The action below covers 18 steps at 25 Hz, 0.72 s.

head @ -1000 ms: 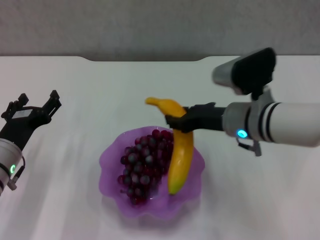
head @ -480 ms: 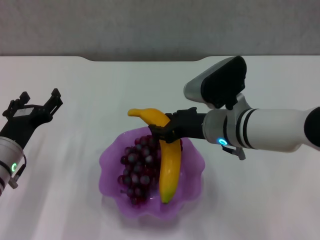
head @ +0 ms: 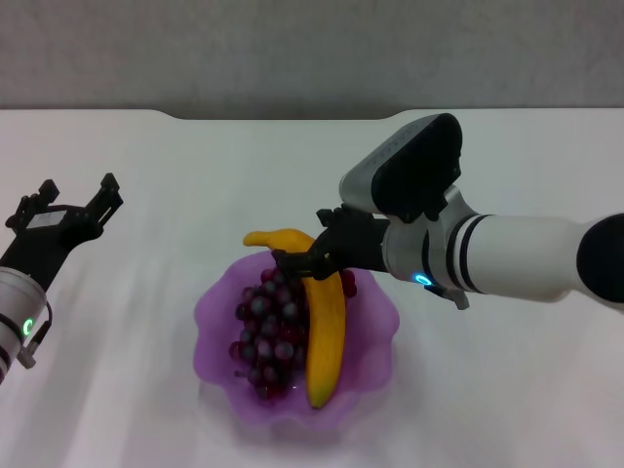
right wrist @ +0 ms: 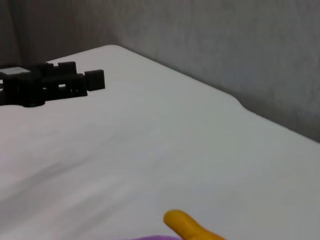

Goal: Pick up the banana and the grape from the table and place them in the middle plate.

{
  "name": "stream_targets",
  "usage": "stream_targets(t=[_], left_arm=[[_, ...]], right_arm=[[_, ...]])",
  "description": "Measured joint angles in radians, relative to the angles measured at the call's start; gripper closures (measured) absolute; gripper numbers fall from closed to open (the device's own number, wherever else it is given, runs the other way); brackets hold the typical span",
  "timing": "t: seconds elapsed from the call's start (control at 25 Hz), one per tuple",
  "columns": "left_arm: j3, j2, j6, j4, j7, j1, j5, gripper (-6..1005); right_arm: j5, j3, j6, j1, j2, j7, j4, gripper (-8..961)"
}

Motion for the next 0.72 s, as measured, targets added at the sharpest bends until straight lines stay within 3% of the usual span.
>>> stream_targets(t=[0.12,0.48,0.72], left_arm=[[0.0,0.0,0.0,-0.001,0.0,0.004,0.0,104],[-0.005,0.001,0.0,-0.005,0.001,0.012,-0.008,104],[-0.004,0.001,0.005,-0.016,-0.006,0.013,-0.008,104]], right_arm=[[-0.002,0.001,-0.022,-0.025,-0.004,-0.026,0.035,73],[-0.004,0.105,-0.146,-0.219,-0.007,-0.231,0.165,65],[-0.007,0.107,-0.337,-0.314,-0.007,-0.29,0.16,66]])
